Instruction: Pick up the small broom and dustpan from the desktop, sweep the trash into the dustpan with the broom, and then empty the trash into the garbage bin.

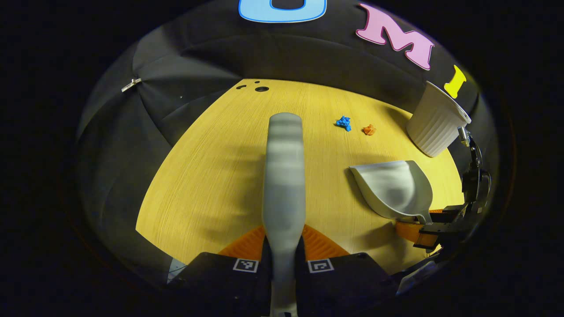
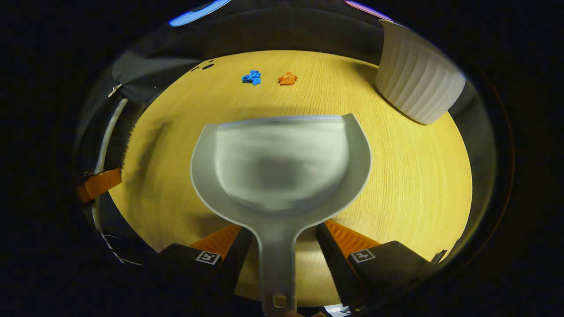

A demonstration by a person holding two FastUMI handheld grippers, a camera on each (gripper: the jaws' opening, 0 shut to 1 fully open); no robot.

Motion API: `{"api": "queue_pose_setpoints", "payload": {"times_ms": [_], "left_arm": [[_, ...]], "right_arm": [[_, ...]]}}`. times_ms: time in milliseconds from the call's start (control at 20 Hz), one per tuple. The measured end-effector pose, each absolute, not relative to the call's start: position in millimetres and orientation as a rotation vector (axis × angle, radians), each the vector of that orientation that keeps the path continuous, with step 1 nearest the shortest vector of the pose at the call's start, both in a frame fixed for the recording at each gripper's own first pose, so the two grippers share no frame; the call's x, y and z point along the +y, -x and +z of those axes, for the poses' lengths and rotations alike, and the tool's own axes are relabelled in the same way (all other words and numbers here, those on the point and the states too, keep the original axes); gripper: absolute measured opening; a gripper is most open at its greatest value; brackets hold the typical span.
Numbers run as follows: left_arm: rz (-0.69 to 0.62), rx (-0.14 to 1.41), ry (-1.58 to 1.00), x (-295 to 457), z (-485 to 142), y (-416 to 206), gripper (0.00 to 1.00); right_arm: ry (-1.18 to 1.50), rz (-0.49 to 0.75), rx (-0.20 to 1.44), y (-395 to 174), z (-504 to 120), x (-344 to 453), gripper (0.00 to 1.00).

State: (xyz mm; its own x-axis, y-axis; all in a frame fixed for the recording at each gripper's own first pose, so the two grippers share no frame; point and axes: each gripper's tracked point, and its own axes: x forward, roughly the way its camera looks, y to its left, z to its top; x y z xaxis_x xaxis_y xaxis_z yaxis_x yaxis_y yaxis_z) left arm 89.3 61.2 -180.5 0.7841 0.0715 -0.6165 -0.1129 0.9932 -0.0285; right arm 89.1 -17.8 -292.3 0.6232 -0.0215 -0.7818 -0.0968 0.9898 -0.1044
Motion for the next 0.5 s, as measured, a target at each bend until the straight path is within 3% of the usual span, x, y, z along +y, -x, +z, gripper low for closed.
{"api": "queue_pose_setpoints", "payload": {"times_ms": [150, 300, 350, 500], "left_arm": [[0.112, 0.666, 0.078, 59, -183, -90, 0.27], [0.119, 0.671, 0.074, 57, -184, -94, 0.27], [0.119, 0.671, 0.071, 54, -185, -98, 0.25], [0.092, 0.683, 0.039, 46, -190, -114, 0.27]], "right_arm": [[0.164, 0.058, 0.901, -91, -292, -18, 0.77], [0.170, 0.099, 0.919, -91, -292, -18, 0.36], [0.162, 0.115, 0.918, -90, -290, -18, 0.43], [0.168, 0.152, 0.912, -91, -288, -24, 0.38]]}}
